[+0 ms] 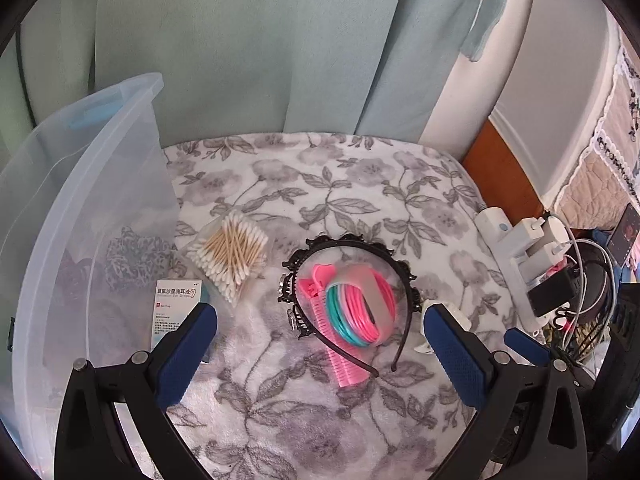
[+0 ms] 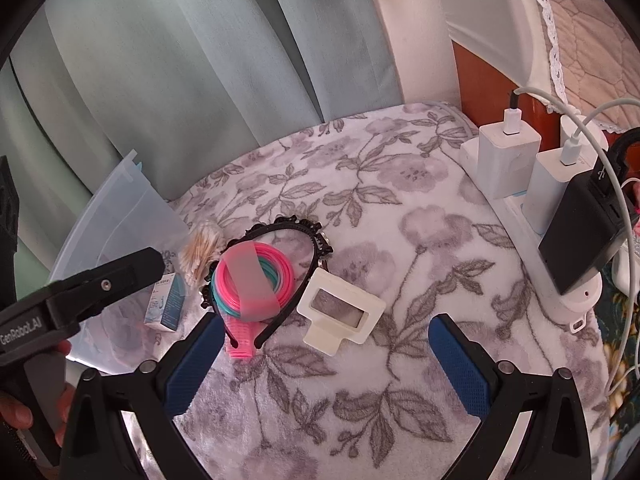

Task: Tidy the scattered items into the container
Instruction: 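Close the left gripper on the black headband while the right grasps the white plastic holder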

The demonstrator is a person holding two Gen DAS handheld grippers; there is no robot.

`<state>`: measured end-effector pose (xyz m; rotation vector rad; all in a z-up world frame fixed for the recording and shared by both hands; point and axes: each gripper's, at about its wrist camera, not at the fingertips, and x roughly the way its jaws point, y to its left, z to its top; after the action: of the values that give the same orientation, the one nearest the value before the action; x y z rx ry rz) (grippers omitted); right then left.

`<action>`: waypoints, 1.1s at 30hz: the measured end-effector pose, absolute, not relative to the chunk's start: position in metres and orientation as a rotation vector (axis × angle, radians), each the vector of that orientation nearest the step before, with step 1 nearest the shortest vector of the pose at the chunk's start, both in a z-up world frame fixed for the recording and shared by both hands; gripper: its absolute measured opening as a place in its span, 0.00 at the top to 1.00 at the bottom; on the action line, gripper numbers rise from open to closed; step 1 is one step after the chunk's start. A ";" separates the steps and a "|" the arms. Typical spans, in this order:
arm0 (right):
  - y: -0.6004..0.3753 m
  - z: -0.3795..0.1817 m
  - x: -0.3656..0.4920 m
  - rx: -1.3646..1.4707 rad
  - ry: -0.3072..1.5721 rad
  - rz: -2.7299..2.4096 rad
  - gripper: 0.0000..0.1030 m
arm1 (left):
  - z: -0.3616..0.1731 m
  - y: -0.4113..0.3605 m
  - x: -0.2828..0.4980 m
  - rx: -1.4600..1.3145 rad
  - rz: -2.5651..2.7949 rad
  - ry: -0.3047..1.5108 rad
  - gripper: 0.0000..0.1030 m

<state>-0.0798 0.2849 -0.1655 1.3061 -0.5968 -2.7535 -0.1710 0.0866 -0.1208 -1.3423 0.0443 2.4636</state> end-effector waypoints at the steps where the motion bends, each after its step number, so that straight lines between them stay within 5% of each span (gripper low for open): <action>1: 0.284 -0.166 -0.080 1.310 -0.588 -2.757 0.00 | -0.125 0.085 -0.174 -1.360 2.457 0.019 0.00; 7: 0.282 -0.173 -0.085 1.329 -0.557 -2.753 0.00 | -0.145 0.075 -0.188 -1.466 2.451 -0.084 0.03; 14: 0.281 -0.180 -0.087 1.349 -0.544 -2.748 0.02 | -0.163 0.063 -0.198 -1.542 2.477 -0.174 0.28; 19: 0.280 -0.183 -0.091 1.350 -0.534 -2.743 0.03 | -0.172 0.065 -0.207 -1.570 2.458 -0.175 0.29; 33: 0.272 -0.197 -0.110 1.419 -0.465 -2.709 0.17 | -0.197 0.075 -0.229 -1.637 2.421 -0.127 0.58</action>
<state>-0.1100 0.2716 -0.1974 1.4193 -0.4654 -2.7095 -0.2285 0.0755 -0.1968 -1.6369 -0.1266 2.4205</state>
